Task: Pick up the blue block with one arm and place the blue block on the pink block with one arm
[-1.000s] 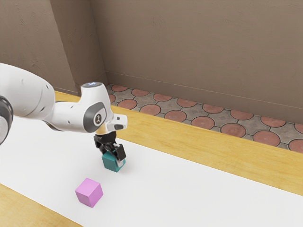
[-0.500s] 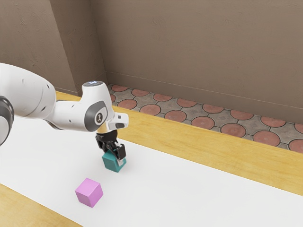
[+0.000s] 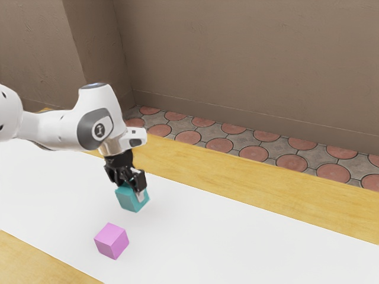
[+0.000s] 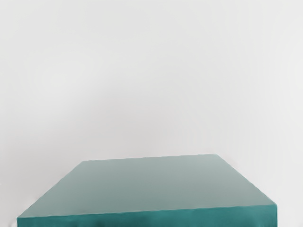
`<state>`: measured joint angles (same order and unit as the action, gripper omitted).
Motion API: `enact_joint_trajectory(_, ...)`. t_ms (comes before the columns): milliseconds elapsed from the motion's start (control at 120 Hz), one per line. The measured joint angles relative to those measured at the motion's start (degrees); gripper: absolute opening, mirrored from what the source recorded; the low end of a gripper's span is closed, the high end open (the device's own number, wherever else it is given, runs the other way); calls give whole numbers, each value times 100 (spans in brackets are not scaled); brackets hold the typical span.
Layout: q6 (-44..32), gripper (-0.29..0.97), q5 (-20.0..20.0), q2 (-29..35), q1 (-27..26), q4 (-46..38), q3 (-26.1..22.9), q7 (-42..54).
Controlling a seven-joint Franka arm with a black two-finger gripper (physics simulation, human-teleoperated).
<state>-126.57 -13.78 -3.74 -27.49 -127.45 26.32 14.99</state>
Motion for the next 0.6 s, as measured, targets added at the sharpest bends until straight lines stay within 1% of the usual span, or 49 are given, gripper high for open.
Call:
enact_joint_trajectory(42, 57, 38, 117, 165, 7, -160, 53, -163)
enact_joint_trajectory(125, -20, 37, 621, 307, 85, -329, 94, -467)
enact_joint_trajectory(183, -98, 37, 870, 329, 159, -375, 106, -659)
enact_joint_trajectory(292, -207, 37, 1193, 406, 307, -544, 115, -986)
enact_joint_trajectory(400, -283, 37, 1370, 626, 420, -832, 102, -1307)
enact_joint_trajectory(450, -325, 38, 1415, 718, 318, -954, 103, -1442)
enact_joint_trajectory(550, -397, 37, 1493, 847, -165, -1109, 104, -1692)
enact_joint_trajectory(600, -435, 37, 1561, 926, -272, -1206, 105, -1808)
